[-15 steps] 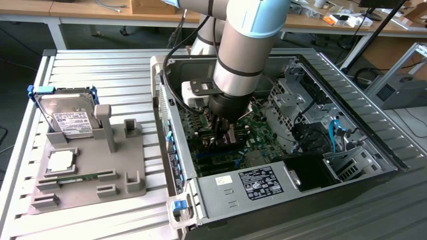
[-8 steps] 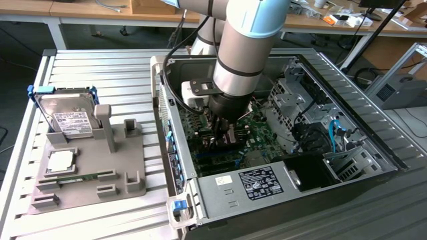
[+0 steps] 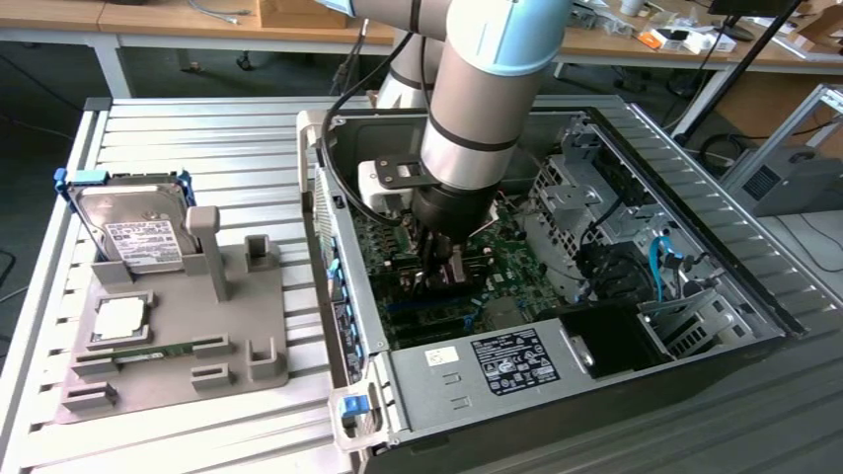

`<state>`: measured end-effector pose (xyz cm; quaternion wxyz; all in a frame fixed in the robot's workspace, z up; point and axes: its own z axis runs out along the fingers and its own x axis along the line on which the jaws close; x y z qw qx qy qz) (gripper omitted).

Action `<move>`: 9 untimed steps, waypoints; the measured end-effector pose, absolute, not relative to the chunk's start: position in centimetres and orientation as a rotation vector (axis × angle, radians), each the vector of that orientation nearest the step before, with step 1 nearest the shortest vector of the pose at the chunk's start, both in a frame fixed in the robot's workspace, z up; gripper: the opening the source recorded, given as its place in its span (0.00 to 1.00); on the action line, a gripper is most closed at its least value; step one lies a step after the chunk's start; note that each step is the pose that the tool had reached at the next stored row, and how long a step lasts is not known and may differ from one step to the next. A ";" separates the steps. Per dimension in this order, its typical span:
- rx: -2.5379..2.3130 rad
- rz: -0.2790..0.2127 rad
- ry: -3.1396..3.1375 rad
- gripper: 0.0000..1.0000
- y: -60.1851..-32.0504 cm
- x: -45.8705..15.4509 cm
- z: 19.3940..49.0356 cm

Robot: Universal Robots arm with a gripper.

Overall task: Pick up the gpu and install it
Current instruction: 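Insert the gpu into the slot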

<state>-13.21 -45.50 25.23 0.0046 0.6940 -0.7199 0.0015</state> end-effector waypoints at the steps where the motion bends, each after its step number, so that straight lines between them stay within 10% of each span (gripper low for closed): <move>1: 2.174 0.004 -2.255 0.27 -45.5 -13.2 25.2; 9: 2.176 0.000 -2.257 0.27 -45.5 -13.2 25.6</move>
